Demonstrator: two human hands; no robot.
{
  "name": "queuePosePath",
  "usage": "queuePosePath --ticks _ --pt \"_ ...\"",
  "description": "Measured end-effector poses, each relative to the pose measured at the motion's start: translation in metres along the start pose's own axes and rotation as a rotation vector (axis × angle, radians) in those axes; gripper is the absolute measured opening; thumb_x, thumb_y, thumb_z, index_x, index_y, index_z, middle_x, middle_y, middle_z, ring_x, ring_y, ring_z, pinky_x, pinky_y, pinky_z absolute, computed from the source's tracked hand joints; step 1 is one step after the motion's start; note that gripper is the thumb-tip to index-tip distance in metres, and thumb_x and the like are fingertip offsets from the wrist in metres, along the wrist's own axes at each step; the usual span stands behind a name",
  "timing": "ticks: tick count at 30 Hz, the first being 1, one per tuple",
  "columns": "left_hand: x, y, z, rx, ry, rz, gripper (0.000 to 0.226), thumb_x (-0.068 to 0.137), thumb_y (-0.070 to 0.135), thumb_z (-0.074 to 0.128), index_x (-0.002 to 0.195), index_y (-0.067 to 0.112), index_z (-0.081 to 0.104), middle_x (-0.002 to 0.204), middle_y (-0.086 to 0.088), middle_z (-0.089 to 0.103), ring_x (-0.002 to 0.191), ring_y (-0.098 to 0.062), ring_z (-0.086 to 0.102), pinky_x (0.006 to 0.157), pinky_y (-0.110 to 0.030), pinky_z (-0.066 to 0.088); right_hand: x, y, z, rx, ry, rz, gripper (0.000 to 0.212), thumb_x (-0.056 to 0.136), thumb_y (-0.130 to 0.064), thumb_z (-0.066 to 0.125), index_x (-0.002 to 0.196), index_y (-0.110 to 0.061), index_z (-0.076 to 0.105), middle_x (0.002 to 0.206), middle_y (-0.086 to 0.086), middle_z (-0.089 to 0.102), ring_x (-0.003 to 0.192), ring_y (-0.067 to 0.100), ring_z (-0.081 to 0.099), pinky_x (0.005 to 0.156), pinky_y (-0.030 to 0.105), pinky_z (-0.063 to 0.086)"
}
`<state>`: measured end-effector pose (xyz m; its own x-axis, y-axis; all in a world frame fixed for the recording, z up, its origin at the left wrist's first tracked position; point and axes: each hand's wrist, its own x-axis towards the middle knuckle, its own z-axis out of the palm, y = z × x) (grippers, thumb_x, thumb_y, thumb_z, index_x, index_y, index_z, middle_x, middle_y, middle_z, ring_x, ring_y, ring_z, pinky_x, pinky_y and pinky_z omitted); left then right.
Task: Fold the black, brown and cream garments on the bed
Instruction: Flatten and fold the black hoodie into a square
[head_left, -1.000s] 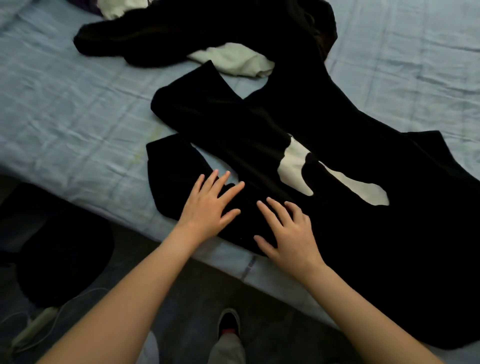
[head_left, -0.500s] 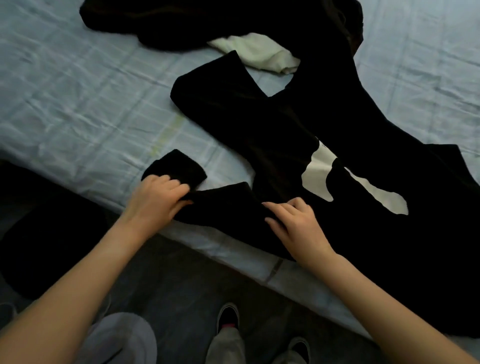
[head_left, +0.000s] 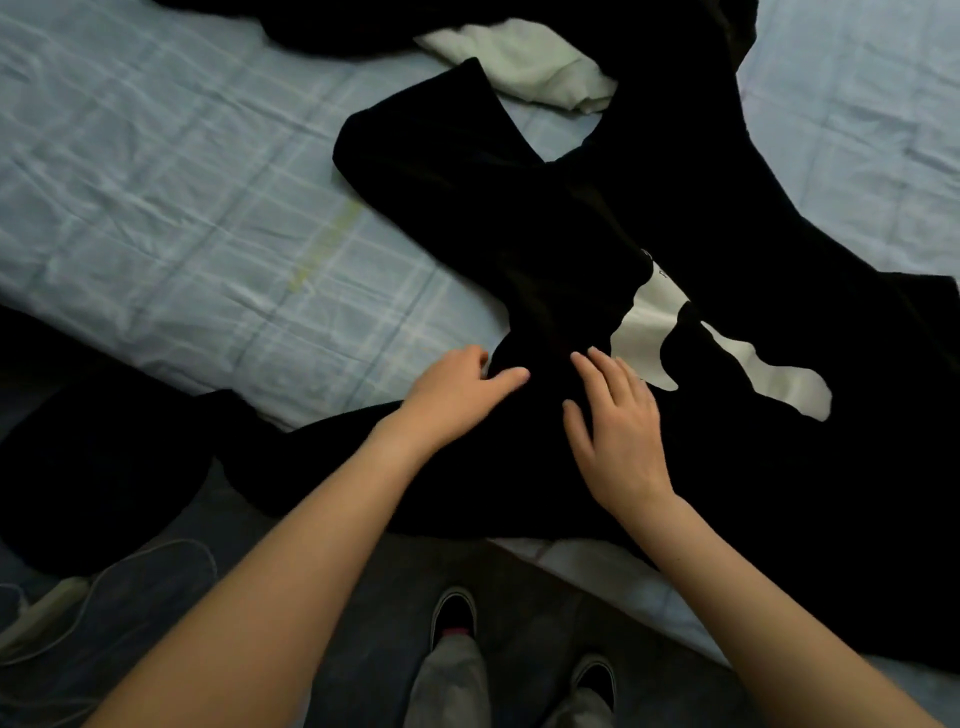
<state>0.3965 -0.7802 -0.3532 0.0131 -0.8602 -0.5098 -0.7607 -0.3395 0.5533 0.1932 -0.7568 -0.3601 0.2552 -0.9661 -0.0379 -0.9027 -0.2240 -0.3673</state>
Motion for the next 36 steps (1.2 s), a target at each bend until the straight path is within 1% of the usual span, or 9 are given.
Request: queuePosePath --ticks 2,6,9,13,20,24,27,31,36 --pt "0.007 0.011 0.006 0.156 -0.018 0.009 0.049 0.086 0.055 0.061 0.105 0.009 0.059 0.103 -0.011 0.065 0.095 -0.03 0.063 0.066 -0.032 0.043 -0.017 0.014 0.002 -0.109 -0.082 0.046 0.056 0.102 -0.045 0.037 0.155 -0.029 0.027 0.161 0.0 0.029 0.15 0.032 0.018 0.119 0.06 0.016" --pt "-0.014 -0.021 0.014 0.021 -0.173 -0.093 0.034 0.089 0.039 0.066 0.076 0.009 0.06 0.063 -0.008 0.064 0.049 -0.025 0.065 0.033 -0.018 0.038 -0.03 0.029 0.002 -0.174 -0.255 0.052 0.063 0.096 -0.063 0.014 0.156 -0.044 0.008 0.163 -0.007 0.021 0.151 0.035 0.009 0.119 0.062 0.007" --pt "-0.019 -0.032 0.014 0.106 -0.061 -0.12 0.05 0.085 0.054 0.064 0.063 0.011 0.054 0.056 -0.003 0.057 0.061 -0.025 0.064 0.046 -0.029 0.038 -0.021 0.027 0.0 -0.133 -0.186 0.03 0.064 0.097 -0.062 0.015 0.156 -0.04 0.014 0.162 -0.004 0.024 0.151 0.029 0.013 0.119 0.06 0.009" --pt "0.014 -0.005 0.007 -0.337 0.134 -0.111 0.039 0.085 0.049 0.068 0.093 0.011 0.07 0.09 -0.008 0.073 0.087 -0.025 0.068 0.081 -0.036 0.054 0.002 0.028 -0.001 -0.118 -0.134 0.073 0.061 0.1 -0.055 0.02 0.157 -0.036 0.012 0.165 -0.004 0.017 0.152 0.026 0.008 0.12 0.057 0.007" --pt "-0.006 -0.037 0.006 -0.506 0.571 -0.264 0.015 0.082 0.023 0.076 0.086 0.014 0.065 0.075 -0.002 0.064 0.074 -0.021 0.064 0.067 -0.028 0.046 0.025 0.021 0.005 -0.051 -0.055 0.041 0.06 0.1 -0.055 0.019 0.157 -0.038 0.011 0.164 -0.007 0.016 0.153 0.027 0.006 0.118 0.058 0.008" --pt "-0.021 -0.063 0.008 -0.426 0.404 -0.337 0.014 0.08 0.027 0.078 0.08 0.019 0.067 0.068 0.007 0.065 0.075 -0.02 0.067 0.066 -0.027 0.049 0.032 0.022 0.023 -0.183 -0.239 0.058 0.06 0.101 -0.052 0.02 0.157 -0.037 0.005 0.166 -0.006 0.007 0.153 0.026 -0.003 0.119 0.062 0.006" --pt "-0.002 -0.064 -0.013 -0.425 0.4 -0.279 0.019 0.077 0.038 0.078 0.075 0.023 0.067 0.065 0.009 0.068 0.07 -0.013 0.068 0.068 -0.027 0.051 0.03 0.016 0.027 -0.205 -0.208 0.09 0.06 0.101 -0.048 0.027 0.158 -0.034 0.012 0.165 -0.003 0.012 0.153 0.029 0.002 0.118 0.063 0.008" --pt "0.034 -0.05 -0.04 -0.834 0.368 -0.253 0.032 0.088 0.019 0.07 0.111 -0.002 0.063 0.095 -0.016 0.072 0.085 -0.026 0.069 0.087 -0.04 0.056 0.054 -0.007 0.017 -0.117 -0.099 0.045 0.057 0.102 -0.045 0.029 0.157 -0.032 0.019 0.163 0.001 0.022 0.152 0.029 0.011 0.119 0.059 0.01" --pt "0.087 -0.015 -0.074 -1.425 0.302 -0.221 0.01 0.096 0.009 0.057 0.105 0.006 0.061 0.095 -0.007 0.067 0.083 -0.015 0.064 0.073 -0.024 0.055 0.115 -0.04 0.003 -0.075 0.084 -0.034 0.051 0.1 -0.03 0.05 0.149 -0.019 0.043 0.153 0.014 0.04 0.143 0.039 0.03 0.116 0.06 0.021"
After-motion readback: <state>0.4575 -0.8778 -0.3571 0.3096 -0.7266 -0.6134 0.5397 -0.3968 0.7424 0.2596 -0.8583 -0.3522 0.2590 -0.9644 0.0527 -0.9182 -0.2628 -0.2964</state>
